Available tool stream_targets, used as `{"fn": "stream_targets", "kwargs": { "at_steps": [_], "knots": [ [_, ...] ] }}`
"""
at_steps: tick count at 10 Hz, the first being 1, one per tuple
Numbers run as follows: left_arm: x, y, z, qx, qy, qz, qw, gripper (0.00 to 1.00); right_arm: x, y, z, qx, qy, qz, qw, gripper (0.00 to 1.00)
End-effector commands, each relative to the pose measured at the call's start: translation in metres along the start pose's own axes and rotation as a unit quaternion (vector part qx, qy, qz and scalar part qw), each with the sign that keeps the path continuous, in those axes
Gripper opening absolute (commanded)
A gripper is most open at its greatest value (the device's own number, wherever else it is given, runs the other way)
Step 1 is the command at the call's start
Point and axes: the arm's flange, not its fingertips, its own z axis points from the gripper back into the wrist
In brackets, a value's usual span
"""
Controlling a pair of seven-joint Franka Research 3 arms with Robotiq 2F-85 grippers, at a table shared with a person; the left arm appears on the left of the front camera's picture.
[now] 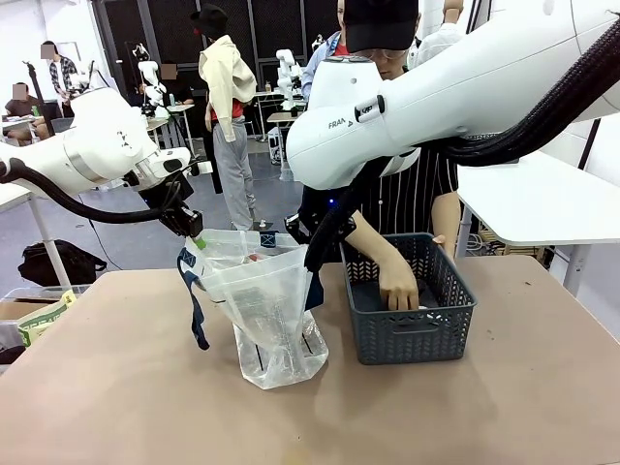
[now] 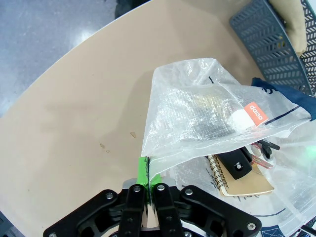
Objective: Transfer purchased items from the store into the shopping bag.
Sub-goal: Move the Reusable shopping bag to the right side of the table.
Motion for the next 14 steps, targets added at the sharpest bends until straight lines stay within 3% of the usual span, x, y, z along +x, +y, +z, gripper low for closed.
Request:
{"fn": "stream_targets", "kwargs": {
  "at_steps": [1, 14],
  "knots": [
    [-0.0036, 0.0019, 0.0032, 0.004, 0.001, 0.004, 1.0, 0.0, 0.0002, -0.0031, 0.0003, 0.005, 0.003, -0.005, 1.0, 0.0],
    [-0.0036, 0.0019, 0.0032, 0.004, 0.001, 0.004, 1.0, 0.0, 0.0002, -0.0031, 0.0003, 0.005, 0.003, -0.005, 1.0, 0.0]
  ]
}}
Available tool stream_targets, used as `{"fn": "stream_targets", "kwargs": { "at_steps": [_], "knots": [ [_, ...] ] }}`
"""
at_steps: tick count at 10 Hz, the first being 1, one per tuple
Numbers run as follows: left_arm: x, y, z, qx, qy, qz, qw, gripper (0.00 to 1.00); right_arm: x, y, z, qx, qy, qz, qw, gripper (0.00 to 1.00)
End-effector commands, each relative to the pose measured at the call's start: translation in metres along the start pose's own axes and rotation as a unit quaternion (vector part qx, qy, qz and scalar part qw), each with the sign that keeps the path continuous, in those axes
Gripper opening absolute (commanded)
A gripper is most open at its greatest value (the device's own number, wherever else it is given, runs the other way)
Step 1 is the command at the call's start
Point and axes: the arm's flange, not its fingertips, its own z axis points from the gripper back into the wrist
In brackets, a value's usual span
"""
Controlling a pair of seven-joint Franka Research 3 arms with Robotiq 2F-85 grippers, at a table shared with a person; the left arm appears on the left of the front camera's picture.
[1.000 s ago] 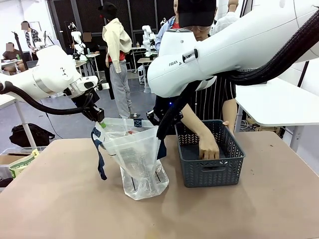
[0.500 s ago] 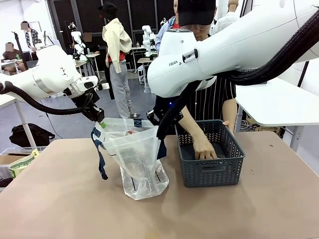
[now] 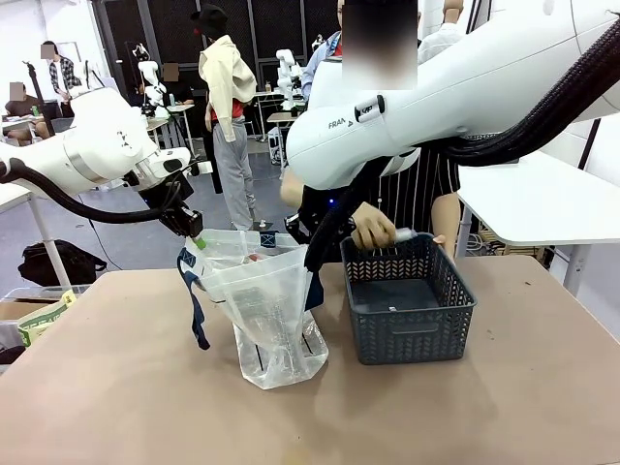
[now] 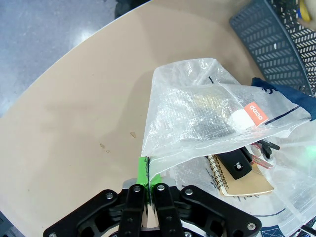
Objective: Transfer purchased items from the store into the shopping bag.
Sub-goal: Move the Reusable shopping bag to the right side of the table.
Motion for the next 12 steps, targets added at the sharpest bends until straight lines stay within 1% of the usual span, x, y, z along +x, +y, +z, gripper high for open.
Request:
{"fn": "stream_targets", "kwargs": {
  "at_steps": [1, 12],
  "knots": [
    [-0.0036, 0.0019, 0.0032, 0.004, 0.001, 0.004, 1.0, 0.0, 0.0002, -0.0031, 0.0003, 0.005, 0.003, -0.005, 1.0, 0.0],
    [-0.0036, 0.0019, 0.0032, 0.004, 0.001, 0.004, 1.0, 0.0, 0.0002, -0.0031, 0.0003, 0.005, 0.003, -0.005, 1.0, 0.0]
  ]
}}
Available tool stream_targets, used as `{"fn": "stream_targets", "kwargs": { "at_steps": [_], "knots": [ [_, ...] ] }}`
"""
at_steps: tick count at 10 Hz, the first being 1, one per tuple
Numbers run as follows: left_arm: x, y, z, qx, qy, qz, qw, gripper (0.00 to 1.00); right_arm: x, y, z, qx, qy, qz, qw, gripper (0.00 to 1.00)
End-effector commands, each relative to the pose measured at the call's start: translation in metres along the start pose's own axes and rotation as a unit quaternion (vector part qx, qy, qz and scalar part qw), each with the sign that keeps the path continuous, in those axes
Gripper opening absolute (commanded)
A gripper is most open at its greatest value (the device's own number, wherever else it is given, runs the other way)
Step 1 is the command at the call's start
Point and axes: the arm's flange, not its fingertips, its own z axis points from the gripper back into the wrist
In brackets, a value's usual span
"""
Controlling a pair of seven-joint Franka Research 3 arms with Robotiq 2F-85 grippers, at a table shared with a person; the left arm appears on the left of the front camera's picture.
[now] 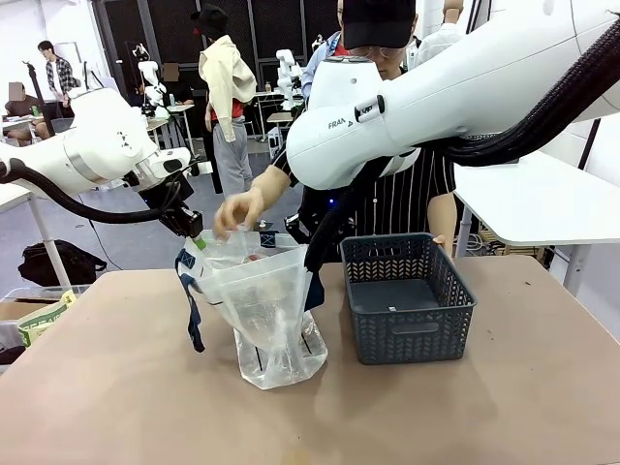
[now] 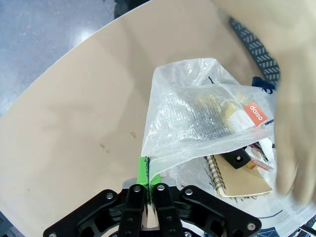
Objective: Transfer purchased items from the store into the shopping bag.
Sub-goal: Move the Reusable shopping bag to the right side of the table.
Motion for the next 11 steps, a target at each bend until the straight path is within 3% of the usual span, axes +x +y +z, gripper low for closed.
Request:
{"fn": "stream_targets", "kwargs": {
  "at_steps": [1, 7, 11],
  "knots": [
    [-0.003, 0.002, 0.003, 0.005, 0.001, 0.004, 1.0, 0.0, 0.0, -0.003, 0.0, 0.005, 0.003, -0.005, 1.0, 0.0],
    [-0.003, 0.002, 0.003, 0.005, 0.001, 0.004, 1.0, 0.0, 0.0, -0.003, 0.0, 0.005, 0.003, -0.005, 1.0, 0.0],
    [-0.006, 0.001, -0.002, -0.026, -0.013, -0.002, 1.0, 0.0, 0.0, 0.018, 0.0, 0.001, -0.02, 0.024, 1.0, 0.0]
  ]
}}
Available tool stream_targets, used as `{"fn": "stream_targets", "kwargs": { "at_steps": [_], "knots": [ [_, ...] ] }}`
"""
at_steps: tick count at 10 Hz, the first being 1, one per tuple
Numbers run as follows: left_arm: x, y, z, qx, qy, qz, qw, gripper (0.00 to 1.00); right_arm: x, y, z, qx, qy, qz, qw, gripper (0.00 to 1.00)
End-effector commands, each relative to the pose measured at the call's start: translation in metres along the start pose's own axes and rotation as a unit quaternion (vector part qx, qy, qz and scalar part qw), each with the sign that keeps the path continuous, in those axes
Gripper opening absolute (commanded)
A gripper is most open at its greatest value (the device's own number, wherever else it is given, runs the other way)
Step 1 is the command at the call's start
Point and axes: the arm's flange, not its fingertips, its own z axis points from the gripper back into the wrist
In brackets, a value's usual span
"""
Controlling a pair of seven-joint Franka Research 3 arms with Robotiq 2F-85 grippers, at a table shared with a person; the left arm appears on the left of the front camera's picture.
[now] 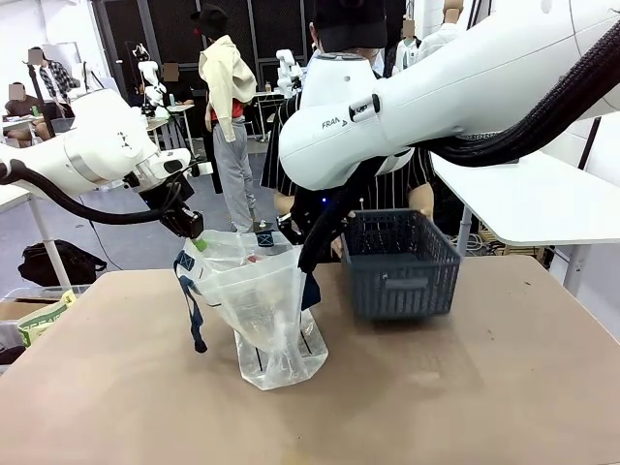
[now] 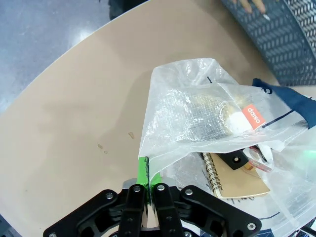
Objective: Transfer purchased items from the store into the shopping bag.
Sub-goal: Move the Reusable shopping bag to the right side of the table.
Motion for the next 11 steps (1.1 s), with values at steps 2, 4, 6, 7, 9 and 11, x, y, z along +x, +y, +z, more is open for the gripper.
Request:
{"fn": "stream_targets", "kwargs": {
  "at_steps": [2, 4, 6, 7, 9, 11],
  "knots": [
    [-0.004, 0.0, -0.004, -0.029, -0.008, -0.015, 0.999, 0.14, 0.004, 0.006, -0.006, -0.006, -0.012, 0.01, 1.0, 0.0],
    [-0.004, -0.002, -0.003, -0.056, -0.028, -0.03, 0.998, 0.54, 0.005, 0.006, -0.007, -0.004, -0.013, 0.011, 1.0, 0.0],
    [-0.004, -0.002, -0.002, -0.09, -0.038, -0.029, 0.995, 0.54, 0.007, 0.009, -0.008, -0.004, -0.013, 0.015, 1.0, 0.0],
    [-0.004, -0.001, -0.004, -0.119, -0.045, -0.032, 0.991, 0.54, 0.008, 0.014, -0.007, -0.006, -0.016, 0.021, 1.0, 0.0],
    [-0.005, -0.001, -0.007, -0.172, -0.086, -0.029, 0.981, 0.54, 0.01, 0.024, -0.003, -0.019, -0.023, 0.027, 0.999, 0.0],
    [-0.007, -0.001, -0.011, -0.202, -0.117, -0.018, 0.972, 0.54, 0.01, 0.031, -0.001, -0.026, -0.031, 0.03, 0.999, 0.0]
  ]
}}
